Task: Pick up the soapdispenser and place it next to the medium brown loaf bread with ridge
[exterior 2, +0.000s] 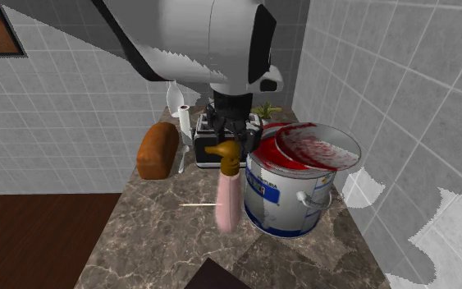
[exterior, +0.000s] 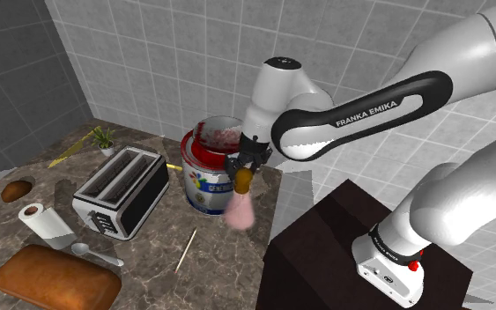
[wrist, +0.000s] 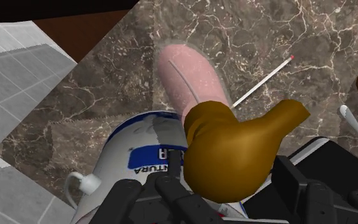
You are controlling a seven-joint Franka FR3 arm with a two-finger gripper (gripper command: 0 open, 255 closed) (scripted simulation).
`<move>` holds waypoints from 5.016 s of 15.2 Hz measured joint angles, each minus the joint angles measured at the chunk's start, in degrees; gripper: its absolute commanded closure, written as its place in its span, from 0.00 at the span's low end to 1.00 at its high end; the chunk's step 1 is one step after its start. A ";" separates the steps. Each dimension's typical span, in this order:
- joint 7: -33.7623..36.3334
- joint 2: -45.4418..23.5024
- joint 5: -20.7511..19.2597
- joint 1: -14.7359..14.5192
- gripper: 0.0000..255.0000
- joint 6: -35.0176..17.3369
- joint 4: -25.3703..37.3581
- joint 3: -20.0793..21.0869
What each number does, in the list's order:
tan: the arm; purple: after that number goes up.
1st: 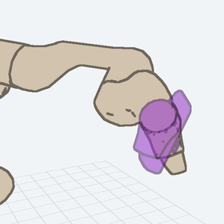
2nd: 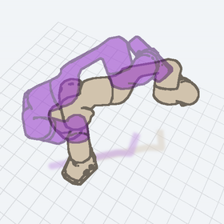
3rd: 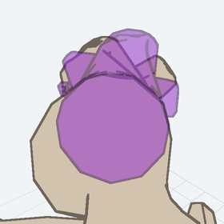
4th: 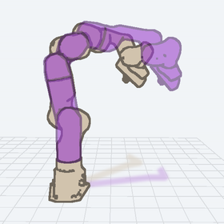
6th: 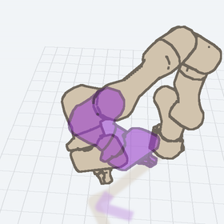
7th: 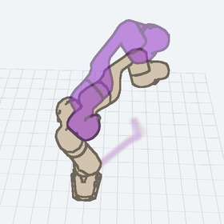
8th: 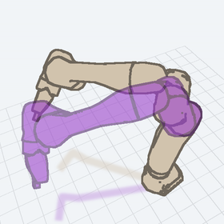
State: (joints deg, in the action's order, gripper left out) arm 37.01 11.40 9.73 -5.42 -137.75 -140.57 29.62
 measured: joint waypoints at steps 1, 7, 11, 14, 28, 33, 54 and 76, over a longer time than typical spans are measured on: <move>-0.18 0.68 0.32 -0.12 1.00 0.77 0.14 -0.13; -1.11 3.65 1.25 -0.33 1.00 6.00 2.54 -1.16; -1.25 5.05 1.51 -0.42 1.00 9.21 4.42 -1.63; -1.30 6.00 1.60 -0.45 1.00 11.85 6.15 -2.00; -1.53 9.01 1.55 -0.27 1.00 23.00 14.39 -3.75; -1.29 9.38 1.32 -0.14 1.00 26.95 17.99 -4.16; 9.56 -2.35 -4.34 -0.95 1.00 32.00 34.55 2.92; 35.58 -54.06 -35.13 -29.85 1.00 37.72 84.41 4.96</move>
State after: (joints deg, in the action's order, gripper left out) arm 72.59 -42.66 -25.40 -35.27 -100.03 -56.16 34.57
